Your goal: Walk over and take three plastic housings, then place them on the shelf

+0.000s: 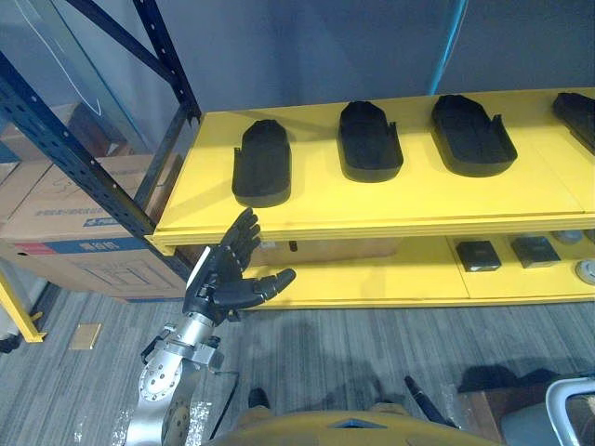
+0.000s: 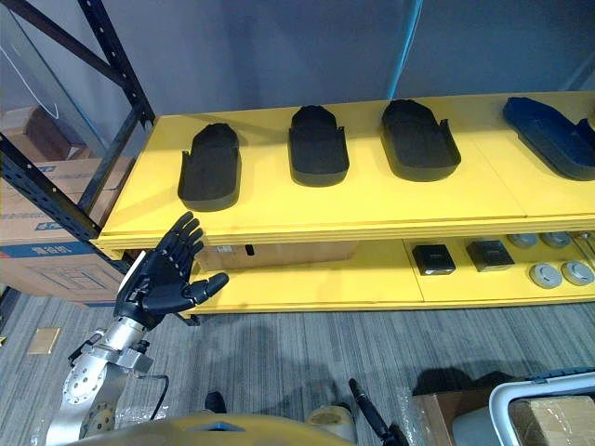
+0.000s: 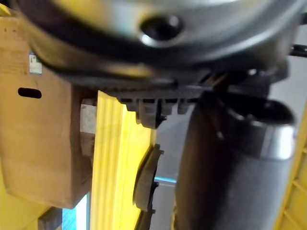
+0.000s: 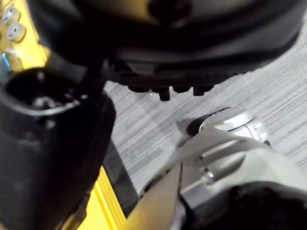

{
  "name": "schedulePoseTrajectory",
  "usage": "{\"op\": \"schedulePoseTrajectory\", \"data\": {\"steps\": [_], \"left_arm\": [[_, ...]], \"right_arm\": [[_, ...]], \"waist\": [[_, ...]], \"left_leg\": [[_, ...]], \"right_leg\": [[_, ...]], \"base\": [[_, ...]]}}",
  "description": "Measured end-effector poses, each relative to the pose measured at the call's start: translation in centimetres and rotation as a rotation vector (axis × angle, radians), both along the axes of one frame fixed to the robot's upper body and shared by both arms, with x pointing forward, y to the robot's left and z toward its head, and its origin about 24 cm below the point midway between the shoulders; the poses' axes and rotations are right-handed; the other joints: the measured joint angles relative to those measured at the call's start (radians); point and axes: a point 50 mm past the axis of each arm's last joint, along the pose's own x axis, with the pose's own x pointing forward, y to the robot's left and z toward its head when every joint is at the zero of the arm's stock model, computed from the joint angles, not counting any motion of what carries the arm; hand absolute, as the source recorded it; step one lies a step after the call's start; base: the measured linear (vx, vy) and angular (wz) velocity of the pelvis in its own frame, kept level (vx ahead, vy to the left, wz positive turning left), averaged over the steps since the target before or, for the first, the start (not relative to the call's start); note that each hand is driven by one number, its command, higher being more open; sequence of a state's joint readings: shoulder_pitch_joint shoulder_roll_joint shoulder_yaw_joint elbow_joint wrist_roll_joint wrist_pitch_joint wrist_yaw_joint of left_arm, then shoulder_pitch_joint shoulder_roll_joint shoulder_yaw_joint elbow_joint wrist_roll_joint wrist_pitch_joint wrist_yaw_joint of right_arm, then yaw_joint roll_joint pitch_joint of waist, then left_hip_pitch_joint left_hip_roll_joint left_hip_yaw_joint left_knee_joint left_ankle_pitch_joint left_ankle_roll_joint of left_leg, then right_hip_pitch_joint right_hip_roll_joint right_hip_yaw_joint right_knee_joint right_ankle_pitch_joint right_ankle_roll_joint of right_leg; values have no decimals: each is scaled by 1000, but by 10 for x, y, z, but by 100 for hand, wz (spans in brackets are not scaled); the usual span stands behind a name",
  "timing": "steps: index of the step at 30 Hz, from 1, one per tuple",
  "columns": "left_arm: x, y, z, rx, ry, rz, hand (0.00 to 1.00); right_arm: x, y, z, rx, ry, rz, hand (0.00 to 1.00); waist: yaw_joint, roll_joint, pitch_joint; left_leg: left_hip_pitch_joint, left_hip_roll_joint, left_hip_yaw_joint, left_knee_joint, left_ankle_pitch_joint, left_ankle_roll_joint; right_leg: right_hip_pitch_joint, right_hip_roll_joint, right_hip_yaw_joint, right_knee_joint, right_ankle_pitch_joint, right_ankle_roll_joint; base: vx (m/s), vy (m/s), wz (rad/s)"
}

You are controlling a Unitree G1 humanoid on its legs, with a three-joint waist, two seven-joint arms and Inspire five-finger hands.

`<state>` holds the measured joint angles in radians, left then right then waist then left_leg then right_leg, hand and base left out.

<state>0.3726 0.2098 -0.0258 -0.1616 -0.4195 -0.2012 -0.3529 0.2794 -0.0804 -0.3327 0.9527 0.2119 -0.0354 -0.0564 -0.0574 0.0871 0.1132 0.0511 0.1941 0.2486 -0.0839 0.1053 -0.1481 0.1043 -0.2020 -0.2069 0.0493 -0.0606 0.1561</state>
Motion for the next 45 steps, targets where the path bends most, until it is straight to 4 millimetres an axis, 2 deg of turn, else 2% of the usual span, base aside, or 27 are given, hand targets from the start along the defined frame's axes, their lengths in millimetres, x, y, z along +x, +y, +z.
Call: {"op": "schedulePoseTrajectory", "data": {"steps": [1, 9, 17, 25, 31, 36, 45], "left_arm": [[0, 0, 1, 5, -8, 3, 100], [4, 8, 9, 28, -59, 46, 100], [17, 12, 12, 36, -76, 148, 100], [32, 18, 10, 148, -68, 252, 100], [39, 26, 7, 149, -51, 339, 100], [49, 27, 17, 158, -94, 359, 100], [63, 28, 29, 201, -125, 356, 100]], "right_arm": [[-1, -1, -1, 2, 8, 0, 100], [4, -2, -2, 8, 5, 4, 100], [3, 0, -3, 20, 9, -1, 100], [-4, 3, -6, 47, 36, -4, 100], [-4, 3, -5, 61, 28, -3, 100], [-3, 0, -4, 56, 17, -8, 100], [3, -2, -2, 57, -21, 9, 100]], "waist": [[-1, 9, -9], [7, 4, -15], [1, -11, -19], [-8, -32, -13], [-35, -30, -4], [-49, -18, 31], [-80, -18, 60]], "left_leg": [[-5, -1, -7, 0, 4, -2], [-6, -2, -11, -1, 8, -5], [-5, -2, -7, -4, 9, -5], [-1, -1, 13, -2, 8, -5], [11, 0, 32, -1, -2, -10], [9, 1, 53, 0, -6, -10], [10, 1, 81, 1, -9, -9]], "right_leg": [[0, -1, -7, -1, 1, 1], [3, -1, -13, -3, 7, 10], [9, -1, -12, -18, 11, 15], [3, -1, 2, -20, 11, 15], [-1, -1, 22, -19, 11, 14], [-22, -1, 45, -14, 11, 14], [-51, -1, 72, 5, 9, 11]], "base": [[28, -2, 12], [6, -1, 2], [0, 0, 0], [2, 0, -4], [6, 1, -9], [-2, 4, -12], [12, 2, -8]]}}
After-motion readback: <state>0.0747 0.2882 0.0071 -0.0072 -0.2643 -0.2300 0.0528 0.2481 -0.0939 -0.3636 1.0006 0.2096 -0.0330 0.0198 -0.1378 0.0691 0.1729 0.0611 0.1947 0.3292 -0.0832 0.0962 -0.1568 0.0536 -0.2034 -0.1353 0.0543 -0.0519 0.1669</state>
